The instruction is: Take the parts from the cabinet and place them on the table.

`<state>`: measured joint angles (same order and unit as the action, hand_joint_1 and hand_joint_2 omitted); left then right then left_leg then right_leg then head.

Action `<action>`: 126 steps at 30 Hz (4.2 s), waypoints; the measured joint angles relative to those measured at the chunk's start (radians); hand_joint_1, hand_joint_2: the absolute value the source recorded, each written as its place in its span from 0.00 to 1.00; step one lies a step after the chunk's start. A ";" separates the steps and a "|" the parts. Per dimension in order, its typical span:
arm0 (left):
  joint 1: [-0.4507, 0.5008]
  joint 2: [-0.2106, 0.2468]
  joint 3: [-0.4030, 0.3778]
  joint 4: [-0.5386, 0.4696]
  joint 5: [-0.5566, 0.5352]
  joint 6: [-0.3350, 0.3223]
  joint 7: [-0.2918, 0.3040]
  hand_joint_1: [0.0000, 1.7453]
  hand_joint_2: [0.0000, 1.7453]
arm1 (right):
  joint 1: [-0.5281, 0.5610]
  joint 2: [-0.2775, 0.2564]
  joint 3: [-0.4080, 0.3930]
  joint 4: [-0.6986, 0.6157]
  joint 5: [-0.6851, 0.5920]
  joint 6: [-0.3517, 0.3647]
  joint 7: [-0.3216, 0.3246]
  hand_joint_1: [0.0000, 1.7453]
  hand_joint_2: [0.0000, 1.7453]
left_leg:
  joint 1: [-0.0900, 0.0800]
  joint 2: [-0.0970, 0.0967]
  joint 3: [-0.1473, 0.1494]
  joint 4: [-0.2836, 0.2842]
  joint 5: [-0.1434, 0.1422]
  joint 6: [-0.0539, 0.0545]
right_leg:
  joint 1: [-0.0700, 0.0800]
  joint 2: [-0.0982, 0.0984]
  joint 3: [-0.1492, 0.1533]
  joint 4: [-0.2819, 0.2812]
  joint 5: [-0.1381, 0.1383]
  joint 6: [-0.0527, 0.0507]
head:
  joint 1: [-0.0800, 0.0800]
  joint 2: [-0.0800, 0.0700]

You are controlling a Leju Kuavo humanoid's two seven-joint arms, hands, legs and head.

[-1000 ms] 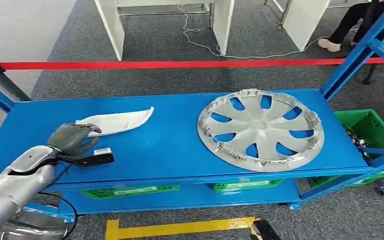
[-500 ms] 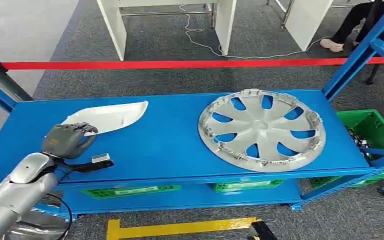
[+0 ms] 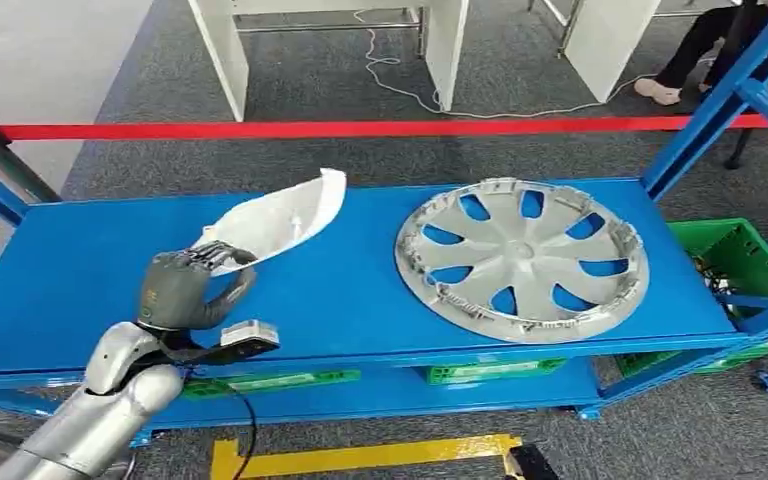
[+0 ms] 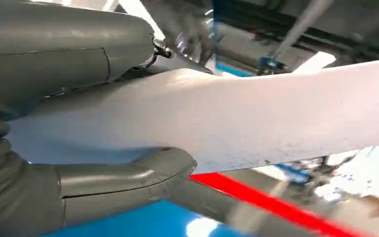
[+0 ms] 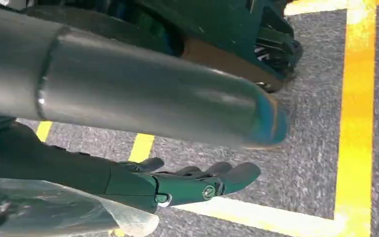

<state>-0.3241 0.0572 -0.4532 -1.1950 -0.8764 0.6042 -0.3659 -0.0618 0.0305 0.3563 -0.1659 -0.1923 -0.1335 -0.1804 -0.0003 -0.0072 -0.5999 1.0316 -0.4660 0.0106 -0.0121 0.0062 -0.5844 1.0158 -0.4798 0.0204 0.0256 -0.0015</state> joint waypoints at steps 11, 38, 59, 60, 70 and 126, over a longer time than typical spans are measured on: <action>0.213 -0.102 -0.059 -0.317 0.407 -0.019 -0.181 1.00 1.00 | 0.018 0.005 -0.016 0.000 -0.014 -0.031 0.000 0.00 0.00 | 0.006 0.004 -0.009 -0.008 0.024 0.028 | -0.005 -0.003 -0.002 0.112 -0.068 0.026 | 0.009 0.000; 0.371 -0.135 -0.110 -0.389 0.625 -0.083 -0.285 1.00 1.00 | 0.010 0.034 -0.027 0.000 0.016 -0.110 0.015 0.00 0.00 | -0.002 0.011 0.042 -0.046 0.007 0.042 | -0.001 -0.008 -0.113 0.276 -0.159 0.031 | 0.009 0.000; 0.375 -0.128 -0.131 -0.389 0.627 -0.084 -0.296 1.00 1.00 | -0.006 0.037 -0.026 0.000 0.035 -0.130 0.018 0.00 0.00 | -0.004 0.006 0.138 -0.025 -0.072 0.017 | 0.013 -0.013 -0.005 -0.010 0.018 -0.016 | 0.006 0.000; 0.374 -0.129 -0.131 -0.389 0.627 -0.084 -0.296 1.00 1.00 | -0.006 0.037 -0.026 0.000 0.035 -0.130 0.018 0.00 0.00 | -0.006 0.006 0.141 -0.041 -0.076 0.017 | 0.010 -0.014 -0.010 -0.011 0.028 -0.009 | 0.006 0.000; 0.377 -0.130 -0.133 -0.389 0.638 -0.095 -0.294 1.00 1.00 | -0.003 0.036 -0.023 0.000 0.029 -0.144 0.019 0.00 0.00 | -0.003 0.014 0.023 -0.055 0.015 0.041 | 0.000 -0.008 -0.081 0.293 -0.122 0.035 | 0.014 0.000; 0.403 -0.105 -0.156 -0.393 0.634 -0.084 -0.236 1.00 1.00 | 0.015 0.039 -0.026 0.001 0.038 -0.165 0.046 0.00 0.00 | 0.015 -0.025 0.067 -0.032 -0.031 0.028 | 0.002 0.057 -0.040 0.021 -0.012 0.029 | 0.021 0.000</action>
<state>0.0791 -0.0481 -0.6089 -1.5884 -0.2422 0.5199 -0.6019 -0.0466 0.0694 0.3300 -0.1652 -0.1542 -0.2983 -0.1347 0.0144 -0.0320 -0.5329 1.0000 -0.4971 0.0385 -0.0105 0.0629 -0.6244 1.0371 -0.4918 0.0496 0.0464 -0.0015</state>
